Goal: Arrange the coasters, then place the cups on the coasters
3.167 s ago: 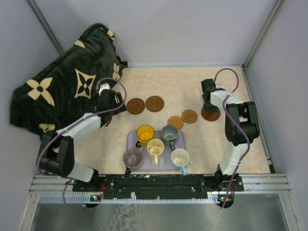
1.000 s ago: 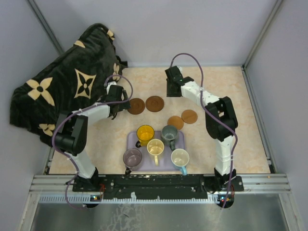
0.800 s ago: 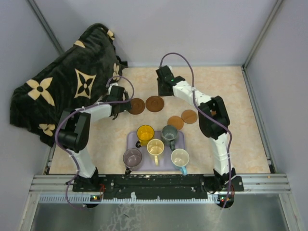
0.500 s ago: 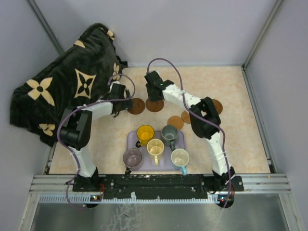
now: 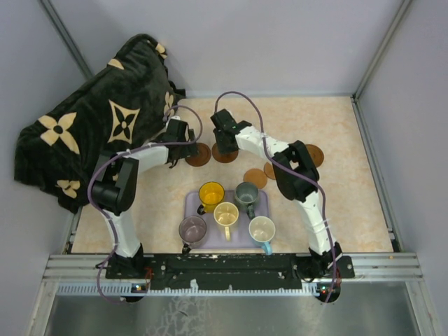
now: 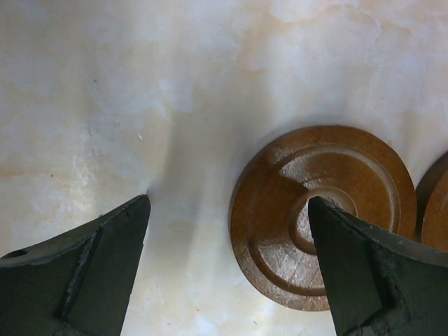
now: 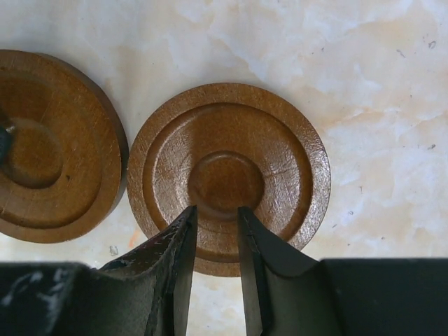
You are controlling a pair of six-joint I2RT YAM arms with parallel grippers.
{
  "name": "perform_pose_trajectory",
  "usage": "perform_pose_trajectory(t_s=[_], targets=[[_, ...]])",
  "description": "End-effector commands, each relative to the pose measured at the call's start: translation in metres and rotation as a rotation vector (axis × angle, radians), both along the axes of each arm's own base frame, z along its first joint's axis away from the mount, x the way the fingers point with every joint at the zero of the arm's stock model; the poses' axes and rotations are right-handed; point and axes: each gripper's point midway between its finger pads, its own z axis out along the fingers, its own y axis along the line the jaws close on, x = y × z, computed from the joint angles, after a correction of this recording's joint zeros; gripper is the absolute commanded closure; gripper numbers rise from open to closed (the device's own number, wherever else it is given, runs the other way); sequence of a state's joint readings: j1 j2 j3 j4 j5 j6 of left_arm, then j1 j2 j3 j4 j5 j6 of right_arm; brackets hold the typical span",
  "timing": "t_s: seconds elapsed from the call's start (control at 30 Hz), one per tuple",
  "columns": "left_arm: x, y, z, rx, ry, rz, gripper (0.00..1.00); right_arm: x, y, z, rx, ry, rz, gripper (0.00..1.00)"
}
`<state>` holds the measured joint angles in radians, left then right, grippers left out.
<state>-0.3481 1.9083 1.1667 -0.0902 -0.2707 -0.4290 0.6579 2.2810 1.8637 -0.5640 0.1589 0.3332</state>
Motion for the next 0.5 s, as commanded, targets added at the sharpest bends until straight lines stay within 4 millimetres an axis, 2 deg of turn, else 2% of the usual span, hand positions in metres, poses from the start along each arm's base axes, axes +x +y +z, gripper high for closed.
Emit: perform_pose_trajectory(t_s=[0.0, 0.17, 0.27, 0.33, 0.37, 0.47], targets=[[-0.025, -0.007, -0.025, 0.058, 0.098, -0.057, 0.00, -0.002, 0.001, 0.005, 0.022, -0.008, 0.004, 0.69], [-0.038, -0.003, -0.036, 0.081, 0.125, -0.061, 0.04, -0.004, 0.000, 0.000, 0.021, 0.002, -0.008, 0.70], [-0.043, -0.002, -0.041, 0.087, 0.144, -0.072, 0.15, -0.004, -0.007, -0.003, -0.006, 0.001, -0.028, 0.70], [-0.045, -0.001, -0.043, 0.093, 0.154, -0.071, 0.27, -0.003, -0.014, -0.005, -0.040, -0.002, -0.050, 0.70], [-0.046, 0.000, -0.044, 0.097, 0.159, -0.070, 0.37, -0.003, -0.020, -0.008, -0.061, -0.001, -0.067, 0.70], [-0.049, 0.004, -0.047, 0.119, 0.174, -0.065, 0.57, -0.005, -0.044, -0.016, -0.128, 0.020, -0.140, 0.70]])
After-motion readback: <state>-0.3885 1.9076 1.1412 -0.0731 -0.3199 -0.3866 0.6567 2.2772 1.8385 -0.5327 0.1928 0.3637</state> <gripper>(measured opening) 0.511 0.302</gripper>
